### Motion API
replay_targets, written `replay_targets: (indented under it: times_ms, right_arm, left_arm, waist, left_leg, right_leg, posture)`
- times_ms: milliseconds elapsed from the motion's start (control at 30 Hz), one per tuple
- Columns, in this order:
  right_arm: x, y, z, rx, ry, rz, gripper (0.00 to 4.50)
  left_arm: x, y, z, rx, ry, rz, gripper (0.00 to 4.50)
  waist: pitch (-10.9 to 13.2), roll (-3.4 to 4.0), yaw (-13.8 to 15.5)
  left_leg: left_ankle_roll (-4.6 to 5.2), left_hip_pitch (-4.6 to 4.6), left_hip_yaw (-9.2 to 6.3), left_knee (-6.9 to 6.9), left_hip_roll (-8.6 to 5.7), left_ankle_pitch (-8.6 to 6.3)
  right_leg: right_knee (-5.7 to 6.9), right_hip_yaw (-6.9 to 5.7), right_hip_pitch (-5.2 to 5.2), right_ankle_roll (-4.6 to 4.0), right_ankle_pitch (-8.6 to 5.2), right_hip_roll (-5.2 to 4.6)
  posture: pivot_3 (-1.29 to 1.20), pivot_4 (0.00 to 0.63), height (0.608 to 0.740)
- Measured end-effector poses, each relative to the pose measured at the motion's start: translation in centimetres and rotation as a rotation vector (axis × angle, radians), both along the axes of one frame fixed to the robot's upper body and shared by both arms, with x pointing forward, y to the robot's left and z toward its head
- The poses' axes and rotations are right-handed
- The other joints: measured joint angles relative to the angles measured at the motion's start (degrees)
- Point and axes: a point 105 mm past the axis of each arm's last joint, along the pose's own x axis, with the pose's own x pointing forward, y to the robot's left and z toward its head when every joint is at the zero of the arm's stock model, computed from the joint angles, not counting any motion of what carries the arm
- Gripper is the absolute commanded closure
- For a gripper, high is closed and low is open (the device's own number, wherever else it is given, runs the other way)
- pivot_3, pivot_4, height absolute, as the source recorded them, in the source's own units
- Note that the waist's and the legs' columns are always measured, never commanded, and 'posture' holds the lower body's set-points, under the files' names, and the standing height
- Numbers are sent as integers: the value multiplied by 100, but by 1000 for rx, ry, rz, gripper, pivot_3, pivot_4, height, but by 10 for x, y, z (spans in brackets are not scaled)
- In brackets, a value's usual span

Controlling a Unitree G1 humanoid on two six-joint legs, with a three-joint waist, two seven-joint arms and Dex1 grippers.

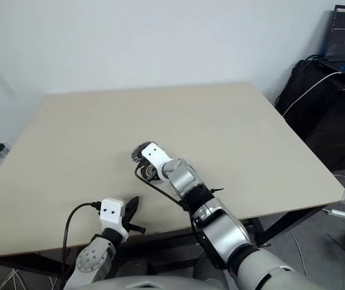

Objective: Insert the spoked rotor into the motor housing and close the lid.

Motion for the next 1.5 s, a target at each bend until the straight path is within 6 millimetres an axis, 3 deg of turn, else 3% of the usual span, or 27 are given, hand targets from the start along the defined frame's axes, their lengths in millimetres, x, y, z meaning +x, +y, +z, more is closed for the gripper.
replay_targets:
  times_ms: [267, 1500]
  right_arm:
    - [3, 2, 20, 66, -18, 15, 4476]
    - [4, -3, 8, -14, 48, 72, 4476]
  left_arm:
    - [0, -2, 0, -4, 0, -12, 4500]
    - [-2, -4, -1, -9, 5, -10, 4500]
  waist:
    - [3, -1, 3]
    - [5, -3, -8]
  left_leg:
    - [0, -2, -1, 0, 0, 0]
    - [0, -2, 1, -1, 1, 0]
  right_leg:
    - [-1, 0, -2, 0, -1, 1]
    - [-1, 0, -2, -1, 0, 2]
  posture:
    - [0, 0, 740]
    - [0, 0, 740]
